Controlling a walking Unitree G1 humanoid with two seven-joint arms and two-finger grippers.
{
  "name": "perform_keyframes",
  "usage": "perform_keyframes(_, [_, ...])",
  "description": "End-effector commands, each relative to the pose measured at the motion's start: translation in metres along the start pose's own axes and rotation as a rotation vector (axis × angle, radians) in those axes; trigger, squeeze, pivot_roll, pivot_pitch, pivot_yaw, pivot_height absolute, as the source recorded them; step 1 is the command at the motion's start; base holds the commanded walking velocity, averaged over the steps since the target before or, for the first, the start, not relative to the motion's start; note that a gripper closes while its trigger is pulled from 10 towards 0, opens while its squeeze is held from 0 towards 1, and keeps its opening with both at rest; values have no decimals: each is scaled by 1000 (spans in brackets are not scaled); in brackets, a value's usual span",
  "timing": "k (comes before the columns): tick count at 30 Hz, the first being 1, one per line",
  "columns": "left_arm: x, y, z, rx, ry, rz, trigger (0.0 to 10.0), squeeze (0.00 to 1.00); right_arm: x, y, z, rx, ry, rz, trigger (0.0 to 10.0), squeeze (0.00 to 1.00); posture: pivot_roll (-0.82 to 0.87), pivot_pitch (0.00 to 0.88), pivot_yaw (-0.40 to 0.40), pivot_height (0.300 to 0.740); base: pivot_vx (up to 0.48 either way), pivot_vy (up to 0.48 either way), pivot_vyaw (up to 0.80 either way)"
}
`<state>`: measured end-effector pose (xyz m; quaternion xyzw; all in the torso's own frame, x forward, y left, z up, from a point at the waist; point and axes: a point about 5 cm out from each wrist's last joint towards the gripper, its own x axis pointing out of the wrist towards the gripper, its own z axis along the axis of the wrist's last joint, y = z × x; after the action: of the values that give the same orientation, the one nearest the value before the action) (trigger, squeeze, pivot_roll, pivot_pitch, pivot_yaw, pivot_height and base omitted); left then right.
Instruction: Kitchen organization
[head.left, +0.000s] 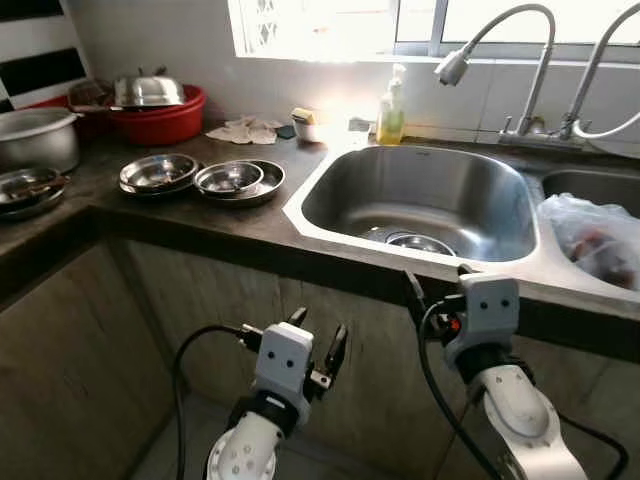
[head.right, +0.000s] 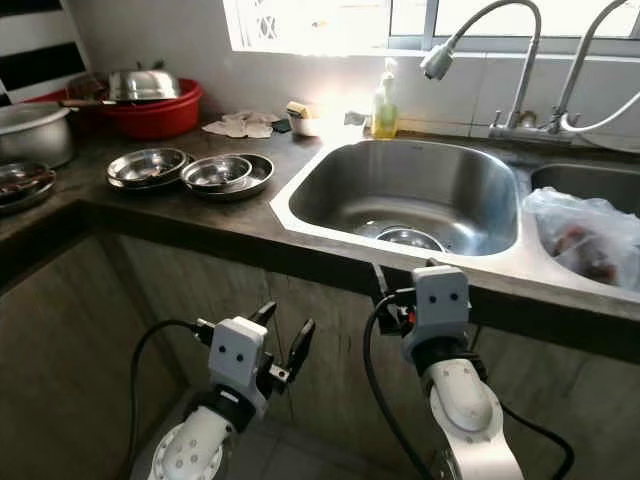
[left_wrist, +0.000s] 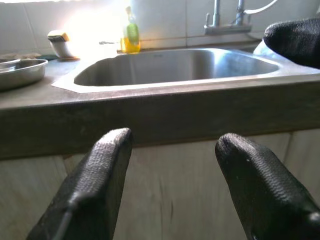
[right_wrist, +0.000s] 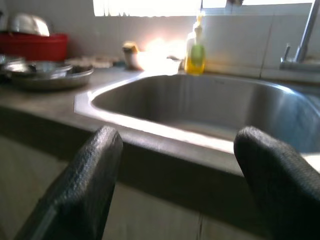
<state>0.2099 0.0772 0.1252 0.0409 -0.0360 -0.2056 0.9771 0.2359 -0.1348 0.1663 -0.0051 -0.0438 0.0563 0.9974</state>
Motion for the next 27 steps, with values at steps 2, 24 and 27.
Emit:
perform_keyframes(2, [0, 3, 0, 20, 6, 16, 10000, 0, 2, 4, 3, -3, -14, 18, 10000, 0, 108, 0, -40, 740, 0, 0, 800])
perform_keyframes(24, [1, 2, -2, 26, 18, 12, 10000, 0, 11, 4, 1, -25, -2, 26, 10000, 0, 110, 0, -36, 740, 236, 0, 670])
perform_keyframes(27, [1, 3, -2, 26, 18, 14, 10000, 0, 12, 4, 2, -23, -4, 28, 10000, 0, 113, 0, -38, 740, 322, 0, 0])
